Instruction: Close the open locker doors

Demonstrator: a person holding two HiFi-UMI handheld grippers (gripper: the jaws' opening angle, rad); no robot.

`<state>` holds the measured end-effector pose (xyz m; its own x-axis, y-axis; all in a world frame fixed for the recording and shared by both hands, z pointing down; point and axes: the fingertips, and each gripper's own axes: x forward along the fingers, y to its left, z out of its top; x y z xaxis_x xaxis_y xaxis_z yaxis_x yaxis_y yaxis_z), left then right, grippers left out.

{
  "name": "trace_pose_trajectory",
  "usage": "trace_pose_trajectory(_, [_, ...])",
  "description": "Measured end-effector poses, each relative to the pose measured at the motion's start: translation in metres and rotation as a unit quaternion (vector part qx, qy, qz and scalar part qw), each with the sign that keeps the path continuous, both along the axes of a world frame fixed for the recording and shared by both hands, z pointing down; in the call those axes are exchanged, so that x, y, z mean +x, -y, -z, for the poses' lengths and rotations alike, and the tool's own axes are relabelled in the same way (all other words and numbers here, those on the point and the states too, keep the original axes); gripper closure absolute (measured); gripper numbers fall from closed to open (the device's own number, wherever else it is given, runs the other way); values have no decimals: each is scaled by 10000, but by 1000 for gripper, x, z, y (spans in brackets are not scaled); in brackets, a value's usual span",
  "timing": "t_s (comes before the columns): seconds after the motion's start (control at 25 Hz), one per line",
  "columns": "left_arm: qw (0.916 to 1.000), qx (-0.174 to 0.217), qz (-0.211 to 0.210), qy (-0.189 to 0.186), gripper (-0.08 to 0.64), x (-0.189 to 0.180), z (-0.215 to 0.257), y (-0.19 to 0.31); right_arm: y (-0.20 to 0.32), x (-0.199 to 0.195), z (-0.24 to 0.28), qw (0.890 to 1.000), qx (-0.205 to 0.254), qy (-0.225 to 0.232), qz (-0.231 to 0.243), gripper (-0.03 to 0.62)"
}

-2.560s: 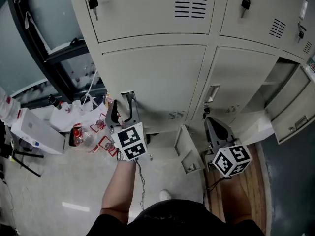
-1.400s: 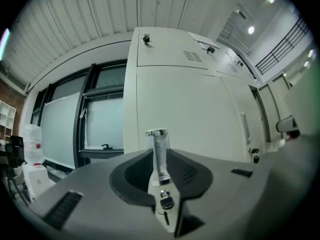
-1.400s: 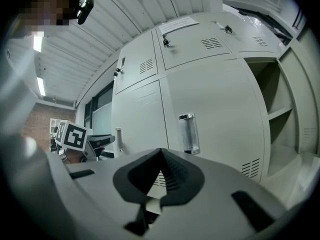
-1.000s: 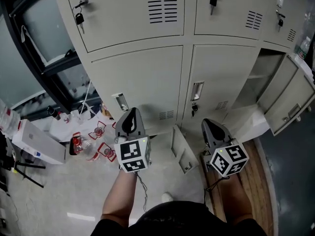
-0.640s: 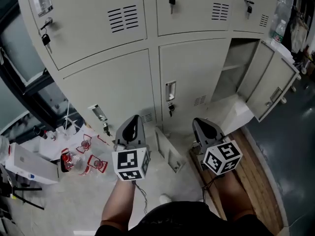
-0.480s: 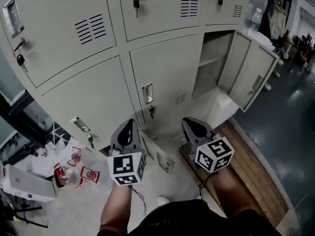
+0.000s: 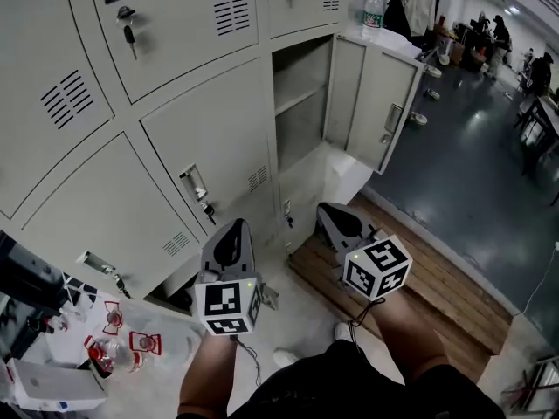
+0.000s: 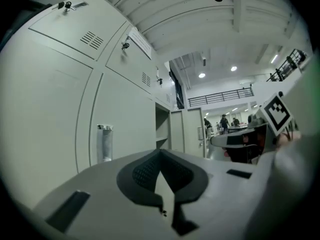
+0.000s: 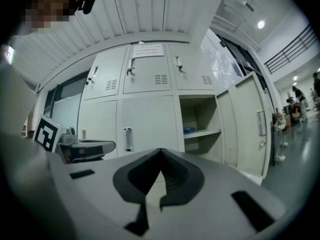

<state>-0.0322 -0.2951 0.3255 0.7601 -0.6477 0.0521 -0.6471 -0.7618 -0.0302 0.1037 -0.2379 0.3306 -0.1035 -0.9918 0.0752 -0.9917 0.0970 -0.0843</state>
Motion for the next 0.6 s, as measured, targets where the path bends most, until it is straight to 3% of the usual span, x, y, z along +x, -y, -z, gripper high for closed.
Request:
trace_pose_trajectory(0.32, [9978,-47,-668,-9,557,64,-2,-31,-28,68,7,9983,127,98,-565,592])
trace_pose_trajectory(0.6, [9964,-7,-845,15,556,110,0,-46,-35,117,8,9973,183,178,-681,592])
